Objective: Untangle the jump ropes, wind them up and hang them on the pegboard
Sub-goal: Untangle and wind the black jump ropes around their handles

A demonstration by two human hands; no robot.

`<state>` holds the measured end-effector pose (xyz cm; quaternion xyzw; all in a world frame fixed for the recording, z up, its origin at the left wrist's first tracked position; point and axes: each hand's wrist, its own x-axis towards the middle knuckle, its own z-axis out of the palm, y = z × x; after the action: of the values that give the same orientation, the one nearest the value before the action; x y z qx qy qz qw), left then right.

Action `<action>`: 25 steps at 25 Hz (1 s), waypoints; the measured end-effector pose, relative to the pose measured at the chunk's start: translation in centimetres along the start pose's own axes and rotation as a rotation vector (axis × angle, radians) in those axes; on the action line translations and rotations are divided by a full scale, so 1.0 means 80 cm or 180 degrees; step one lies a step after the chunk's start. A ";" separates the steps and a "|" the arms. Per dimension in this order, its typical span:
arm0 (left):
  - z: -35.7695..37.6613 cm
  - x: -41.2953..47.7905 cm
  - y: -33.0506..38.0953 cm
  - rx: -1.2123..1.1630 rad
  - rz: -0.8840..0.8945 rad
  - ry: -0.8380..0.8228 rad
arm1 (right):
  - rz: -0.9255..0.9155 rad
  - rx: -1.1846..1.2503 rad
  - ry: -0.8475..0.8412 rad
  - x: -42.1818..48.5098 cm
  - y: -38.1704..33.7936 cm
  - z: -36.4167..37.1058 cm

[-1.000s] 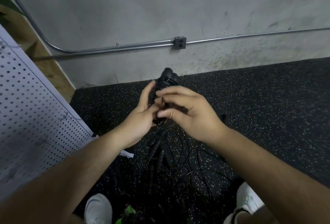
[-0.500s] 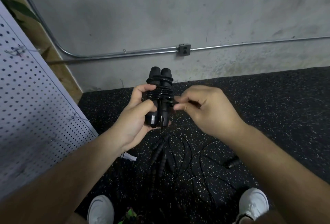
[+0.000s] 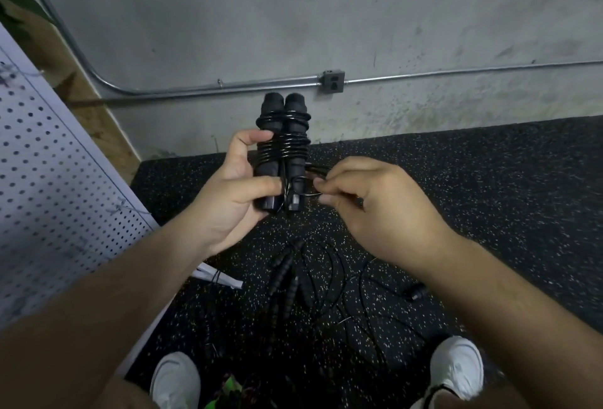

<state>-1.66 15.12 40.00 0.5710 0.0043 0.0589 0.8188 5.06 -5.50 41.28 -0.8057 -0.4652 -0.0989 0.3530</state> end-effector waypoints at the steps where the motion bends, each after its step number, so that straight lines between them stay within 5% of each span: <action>1: 0.000 0.000 -0.002 -0.0036 -0.0020 -0.0025 | 0.0138 0.0034 -0.0010 -0.001 -0.002 0.000; 9: 0.007 -0.004 -0.012 -0.0012 -0.0026 0.0097 | 0.1399 0.0888 0.0031 0.001 -0.017 0.012; 17: 0.013 -0.018 -0.017 0.0248 0.0052 0.0208 | 0.2037 0.1787 -0.0246 0.000 -0.026 0.019; 21: 0.019 -0.021 -0.022 0.0355 -0.0011 0.0213 | 0.1932 0.1698 0.0022 -0.003 -0.030 0.026; 25: 0.020 -0.020 -0.024 0.0371 -0.0192 0.0264 | 0.1188 0.0942 0.0381 -0.006 -0.036 0.041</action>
<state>-2.99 12.78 38.70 0.6144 0.0589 0.0574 0.7847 1.89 -2.75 40.05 -0.8100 -0.2960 -0.0103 0.5062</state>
